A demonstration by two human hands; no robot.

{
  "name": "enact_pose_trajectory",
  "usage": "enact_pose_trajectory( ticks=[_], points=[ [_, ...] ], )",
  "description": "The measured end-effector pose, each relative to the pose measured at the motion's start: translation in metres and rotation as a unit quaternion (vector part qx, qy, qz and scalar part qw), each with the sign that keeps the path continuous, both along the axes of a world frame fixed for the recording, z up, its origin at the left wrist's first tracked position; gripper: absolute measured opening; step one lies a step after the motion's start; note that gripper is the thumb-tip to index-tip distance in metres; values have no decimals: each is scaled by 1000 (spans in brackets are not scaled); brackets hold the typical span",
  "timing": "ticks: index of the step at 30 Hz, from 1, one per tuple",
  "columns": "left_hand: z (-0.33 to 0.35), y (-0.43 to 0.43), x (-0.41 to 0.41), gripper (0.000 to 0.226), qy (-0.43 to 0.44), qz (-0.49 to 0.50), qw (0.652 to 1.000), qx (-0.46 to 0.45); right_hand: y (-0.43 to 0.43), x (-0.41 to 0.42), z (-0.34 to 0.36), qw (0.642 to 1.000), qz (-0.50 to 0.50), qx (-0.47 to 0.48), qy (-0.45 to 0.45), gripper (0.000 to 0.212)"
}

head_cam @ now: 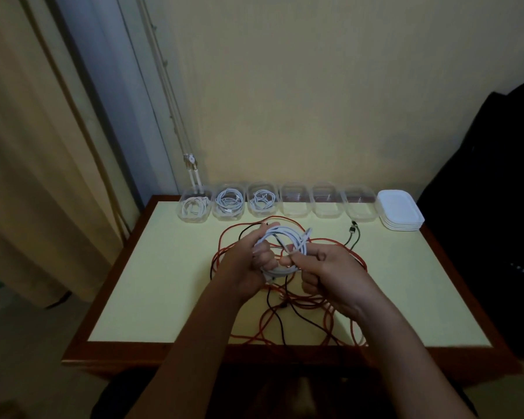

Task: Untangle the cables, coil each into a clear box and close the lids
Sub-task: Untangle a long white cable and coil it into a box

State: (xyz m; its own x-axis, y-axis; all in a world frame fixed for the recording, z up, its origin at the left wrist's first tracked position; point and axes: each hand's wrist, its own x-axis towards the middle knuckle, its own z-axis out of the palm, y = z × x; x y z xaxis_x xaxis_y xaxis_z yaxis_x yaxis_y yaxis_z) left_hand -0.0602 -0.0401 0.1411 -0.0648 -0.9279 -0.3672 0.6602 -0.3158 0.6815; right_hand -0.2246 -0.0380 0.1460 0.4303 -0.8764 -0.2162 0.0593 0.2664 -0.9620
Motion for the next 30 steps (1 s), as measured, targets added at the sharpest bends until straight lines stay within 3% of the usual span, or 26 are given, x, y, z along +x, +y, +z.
enact_pose_trajectory(
  ticks=[4, 9, 20, 23, 26, 30],
  points=[
    [5, -3, 7, 28, 15, 39, 999, -6, -3, -13, 4, 989, 25, -103, 104, 22],
    [7, -6, 14, 28, 41, 59, 997, -11, -5, -29, 11, 946, 50, -225, 226, 19],
    [23, -11, 47, 22, 99, 100, 990, 23, -15, -95, 1, 909, -6, -287, 301, 22],
    [28, -10, 41, 12, 65, 82, 994, -3, -15, -100, 3, 911, -34, -288, 292, 21],
    [26, -10, 37, 17, -14, 54, 998, -31, -13, -102, 1, 912, -51, -288, 287, 21],
    [20, -12, 29, 21, -74, 45, 995, -56, -10, -90, -17, 872, -35, -333, 357, 29]
  ],
)
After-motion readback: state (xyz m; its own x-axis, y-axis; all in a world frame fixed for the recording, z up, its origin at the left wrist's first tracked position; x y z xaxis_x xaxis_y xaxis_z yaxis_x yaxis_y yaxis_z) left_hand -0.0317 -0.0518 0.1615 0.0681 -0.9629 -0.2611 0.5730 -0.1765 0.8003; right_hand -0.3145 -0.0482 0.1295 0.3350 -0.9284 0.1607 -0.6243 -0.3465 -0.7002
